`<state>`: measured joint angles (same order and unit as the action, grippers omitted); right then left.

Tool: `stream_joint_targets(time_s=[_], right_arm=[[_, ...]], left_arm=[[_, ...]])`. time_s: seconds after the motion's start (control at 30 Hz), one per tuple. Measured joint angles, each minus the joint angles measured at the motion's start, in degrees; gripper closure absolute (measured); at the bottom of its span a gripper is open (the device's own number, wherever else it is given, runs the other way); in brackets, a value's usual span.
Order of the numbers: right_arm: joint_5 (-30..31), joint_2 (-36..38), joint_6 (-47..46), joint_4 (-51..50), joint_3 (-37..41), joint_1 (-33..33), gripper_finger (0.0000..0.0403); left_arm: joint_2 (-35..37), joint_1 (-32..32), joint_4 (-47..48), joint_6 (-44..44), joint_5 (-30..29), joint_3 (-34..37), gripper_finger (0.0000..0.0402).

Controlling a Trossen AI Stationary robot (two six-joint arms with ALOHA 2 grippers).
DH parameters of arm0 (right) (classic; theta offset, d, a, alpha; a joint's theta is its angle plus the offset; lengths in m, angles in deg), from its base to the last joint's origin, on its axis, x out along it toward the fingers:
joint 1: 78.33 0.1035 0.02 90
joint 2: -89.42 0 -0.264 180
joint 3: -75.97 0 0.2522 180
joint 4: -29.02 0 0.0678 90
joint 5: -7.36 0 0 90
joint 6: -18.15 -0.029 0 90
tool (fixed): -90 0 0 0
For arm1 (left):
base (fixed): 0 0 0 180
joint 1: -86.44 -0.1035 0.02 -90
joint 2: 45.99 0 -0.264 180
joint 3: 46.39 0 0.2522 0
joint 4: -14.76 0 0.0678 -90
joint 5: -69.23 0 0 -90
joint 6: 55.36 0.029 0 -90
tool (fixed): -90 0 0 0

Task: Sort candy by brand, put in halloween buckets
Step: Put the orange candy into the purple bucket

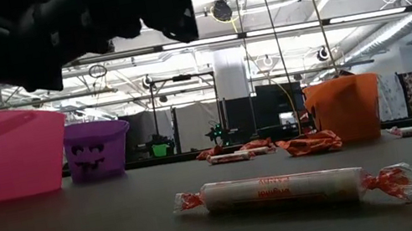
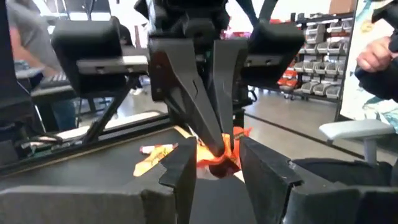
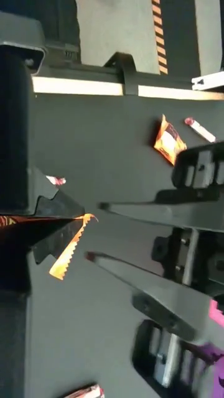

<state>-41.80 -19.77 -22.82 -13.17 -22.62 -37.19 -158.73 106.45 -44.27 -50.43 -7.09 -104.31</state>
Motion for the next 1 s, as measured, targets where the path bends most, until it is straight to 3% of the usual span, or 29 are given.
stream_joint_targets(time_s=[0.63, 0.77, 0.93, 1.0], right_arm=[[-0.42, 0.00, 0.74, -0.49, -0.01, -1.06, 0.0402], [-0.42, 0.00, 0.74, -0.48, 0.00, -1.04, 0.0402], [-0.46, 0.00, 1.07, -0.59, 0.01, -1.00, 0.0400], [-0.61, 0.00, 1.96, -0.58, 0.01, -1.00, 0.0390]], left_arm=[[-1.22, -0.11, 1.70, -0.07, 0.02, -1.31, 0.0278], [-1.22, -0.11, 1.70, 0.13, 0.02, -1.31, 0.0312], [-1.22, -0.11, 1.79, 0.32, 0.04, -1.31, 0.0388], [-1.22, -0.11, 1.79, 0.32, -0.03, -1.31, 0.0394]])
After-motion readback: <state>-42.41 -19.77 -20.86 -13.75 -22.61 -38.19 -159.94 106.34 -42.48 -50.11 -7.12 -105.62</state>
